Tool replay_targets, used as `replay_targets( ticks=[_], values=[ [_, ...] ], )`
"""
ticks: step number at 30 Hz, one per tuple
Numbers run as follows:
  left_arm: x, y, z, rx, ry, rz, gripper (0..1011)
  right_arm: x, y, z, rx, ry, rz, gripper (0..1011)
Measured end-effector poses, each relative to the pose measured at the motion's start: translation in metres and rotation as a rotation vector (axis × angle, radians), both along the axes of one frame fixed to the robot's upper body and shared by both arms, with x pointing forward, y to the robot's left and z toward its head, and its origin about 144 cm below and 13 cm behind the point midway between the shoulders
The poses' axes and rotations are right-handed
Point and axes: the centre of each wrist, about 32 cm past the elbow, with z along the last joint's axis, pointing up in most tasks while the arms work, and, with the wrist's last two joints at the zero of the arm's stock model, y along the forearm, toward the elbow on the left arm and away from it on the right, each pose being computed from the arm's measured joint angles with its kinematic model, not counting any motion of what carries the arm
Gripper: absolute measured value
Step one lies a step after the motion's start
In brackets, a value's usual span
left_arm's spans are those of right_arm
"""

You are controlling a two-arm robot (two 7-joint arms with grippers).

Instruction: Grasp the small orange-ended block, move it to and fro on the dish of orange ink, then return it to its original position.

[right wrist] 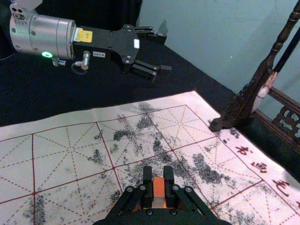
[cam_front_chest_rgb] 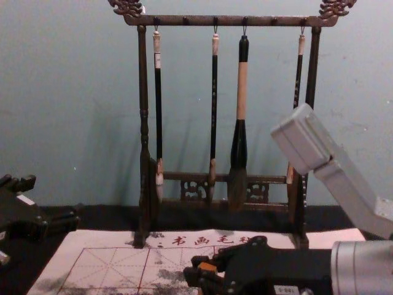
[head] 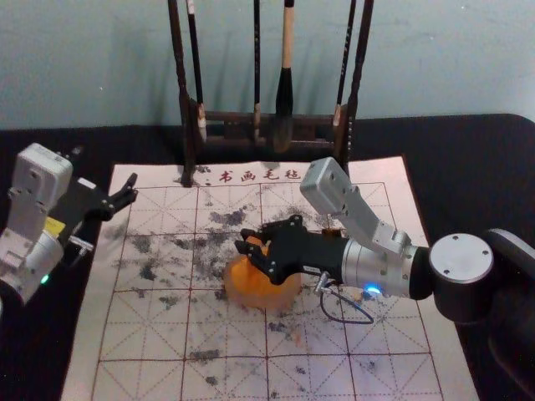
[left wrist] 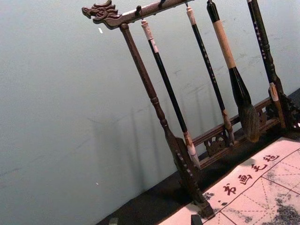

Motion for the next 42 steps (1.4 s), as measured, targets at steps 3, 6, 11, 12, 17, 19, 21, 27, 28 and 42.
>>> replay_targets(
  ticks=[3, 6, 11, 12, 17, 19, 21, 27, 28, 42],
  values=[
    [0.000, 0.000, 0.000, 0.000, 0.000, 0.000, 1001, 0.001, 0.000, 0.001, 0.001, -0.002, -0.003, 142],
    [0.000, 0.000, 0.000, 0.000, 0.000, 0.000, 1001, 0.001, -0.001, 0.001, 0.001, -0.004, -0.007, 143],
    [0.000, 0.000, 0.000, 0.000, 0.000, 0.000, 1001, 0.002, -0.002, 0.001, 0.001, -0.005, -0.012, 142],
    [0.000, 0.000, 0.000, 0.000, 0.000, 0.000, 1001, 0.002, -0.003, 0.001, 0.001, -0.005, -0.013, 142],
    [0.000, 0.000, 0.000, 0.000, 0.000, 0.000, 1002, 0.002, -0.005, 0.001, -0.001, -0.005, -0.016, 142],
    [0.000, 0.000, 0.000, 0.000, 0.000, 0.000, 1001, 0.002, -0.005, 0.001, -0.002, -0.005, -0.017, 142],
    [0.000, 0.000, 0.000, 0.000, 0.000, 0.000, 1001, 0.002, -0.006, 0.001, -0.003, -0.005, -0.019, 142],
    [0.000, 0.000, 0.000, 0.000, 0.000, 0.000, 1001, 0.002, -0.007, 0.001, -0.005, -0.005, -0.022, 142],
    [0.000, 0.000, 0.000, 0.000, 0.000, 0.000, 1001, 0.002, -0.007, 0.000, -0.005, -0.004, -0.022, 142],
    [0.000, 0.000, 0.000, 0.000, 0.000, 0.000, 1001, 0.001, -0.011, 0.004, 0.018, -0.006, -0.043, 142]
  ],
)
